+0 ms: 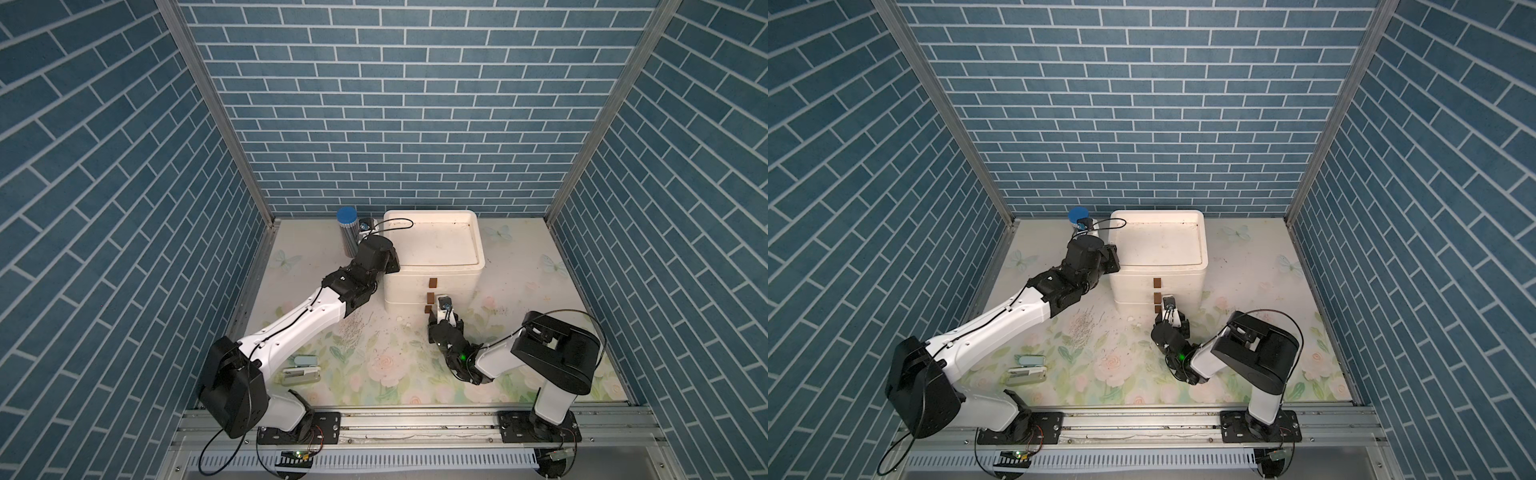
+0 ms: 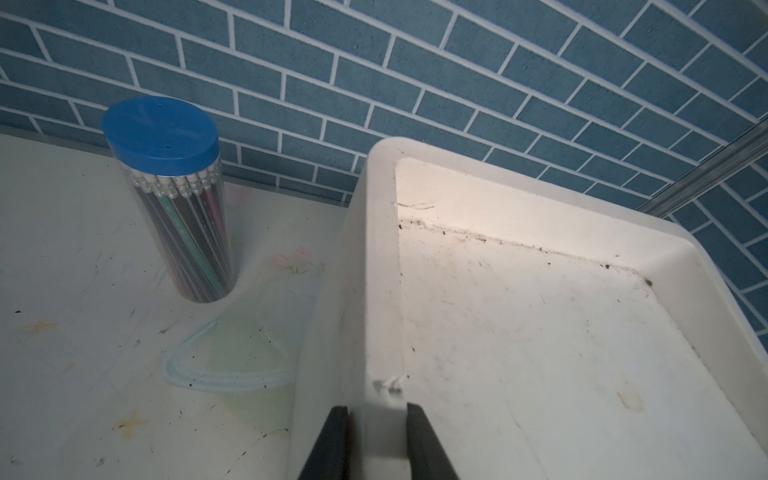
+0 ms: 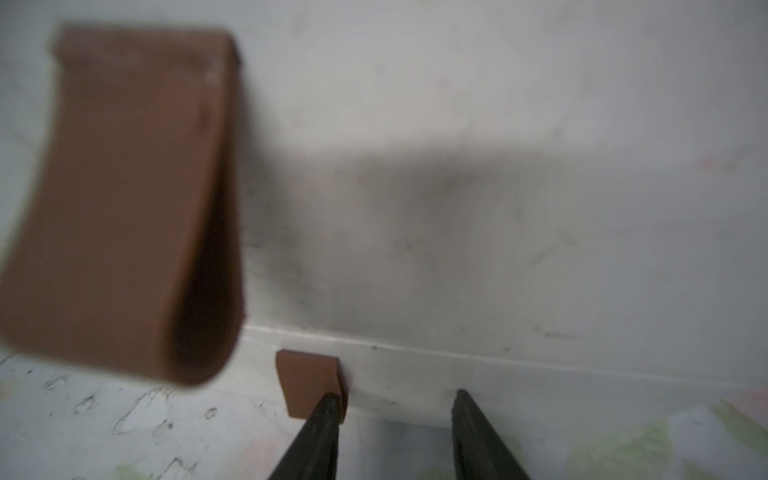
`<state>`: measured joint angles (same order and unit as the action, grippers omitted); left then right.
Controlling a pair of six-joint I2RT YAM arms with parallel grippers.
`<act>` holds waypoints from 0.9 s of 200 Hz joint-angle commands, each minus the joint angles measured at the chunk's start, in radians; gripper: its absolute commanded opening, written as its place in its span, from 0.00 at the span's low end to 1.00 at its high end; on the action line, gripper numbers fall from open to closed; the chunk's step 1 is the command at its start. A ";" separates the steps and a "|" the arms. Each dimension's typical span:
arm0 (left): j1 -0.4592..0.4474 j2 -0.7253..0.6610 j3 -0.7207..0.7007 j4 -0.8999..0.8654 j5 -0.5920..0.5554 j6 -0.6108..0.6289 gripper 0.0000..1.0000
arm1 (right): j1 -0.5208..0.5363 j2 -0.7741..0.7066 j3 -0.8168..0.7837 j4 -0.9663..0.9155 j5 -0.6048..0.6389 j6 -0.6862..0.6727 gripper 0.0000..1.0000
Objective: Place the umbrella in the drawer by color
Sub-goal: Close the drawer in the storage box.
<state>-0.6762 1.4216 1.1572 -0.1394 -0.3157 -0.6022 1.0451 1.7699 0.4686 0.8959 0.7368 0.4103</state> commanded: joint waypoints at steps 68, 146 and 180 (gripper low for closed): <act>-0.066 0.029 0.005 -0.166 0.093 -0.059 0.00 | -0.030 -0.101 0.055 -0.166 -0.066 0.004 0.62; -0.057 0.033 0.115 -0.218 0.000 -0.020 0.52 | 0.114 -0.736 -0.053 -0.652 0.039 0.083 0.62; -0.053 -0.008 0.159 -0.215 -0.040 0.017 0.62 | 0.113 -1.027 0.006 -0.903 0.143 0.044 1.00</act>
<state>-0.7238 1.4471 1.2713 -0.3317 -0.3416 -0.6151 1.1603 0.8780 0.4309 0.2516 0.7498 0.4644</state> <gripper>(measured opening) 0.594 0.965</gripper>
